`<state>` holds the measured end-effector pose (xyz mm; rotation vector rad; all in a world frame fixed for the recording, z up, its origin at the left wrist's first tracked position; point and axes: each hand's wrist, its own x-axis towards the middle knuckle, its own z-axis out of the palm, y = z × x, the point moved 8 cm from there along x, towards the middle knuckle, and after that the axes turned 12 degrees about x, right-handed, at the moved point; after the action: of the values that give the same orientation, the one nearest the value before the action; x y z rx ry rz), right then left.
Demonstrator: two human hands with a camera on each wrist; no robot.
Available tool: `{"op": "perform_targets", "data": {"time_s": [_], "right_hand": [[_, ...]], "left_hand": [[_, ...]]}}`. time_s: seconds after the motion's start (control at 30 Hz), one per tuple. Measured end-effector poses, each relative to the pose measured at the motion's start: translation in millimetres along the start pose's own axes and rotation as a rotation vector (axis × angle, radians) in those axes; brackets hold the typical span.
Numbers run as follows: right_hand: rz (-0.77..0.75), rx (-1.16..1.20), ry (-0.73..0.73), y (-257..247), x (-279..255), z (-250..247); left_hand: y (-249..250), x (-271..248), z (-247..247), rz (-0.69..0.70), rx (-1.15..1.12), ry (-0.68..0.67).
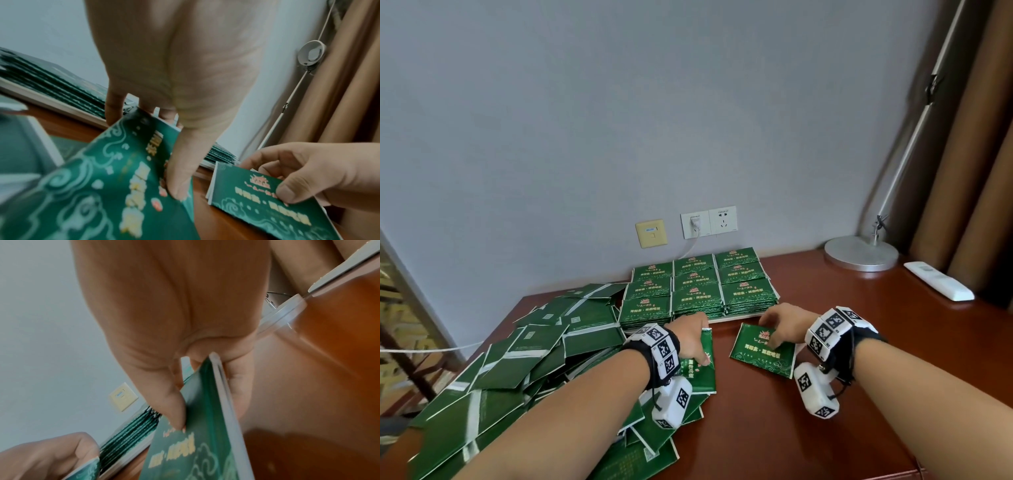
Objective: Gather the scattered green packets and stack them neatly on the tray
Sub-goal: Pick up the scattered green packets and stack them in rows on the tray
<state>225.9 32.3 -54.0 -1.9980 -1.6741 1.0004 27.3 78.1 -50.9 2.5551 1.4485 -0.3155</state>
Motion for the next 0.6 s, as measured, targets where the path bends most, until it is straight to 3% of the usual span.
{"op": "perform_targets", "data": {"time_s": [0.4,0.6], "right_hand": [[-0.128,0.214,0.131,-61,-12,-29],[-0.199,0.383,0.243,-85,-5,-42]], "left_hand": [[-30,-17,-30,-0.116,-0.094,0.084],[-61,-21,-51,-0.134,-0.387,0.177]]}}
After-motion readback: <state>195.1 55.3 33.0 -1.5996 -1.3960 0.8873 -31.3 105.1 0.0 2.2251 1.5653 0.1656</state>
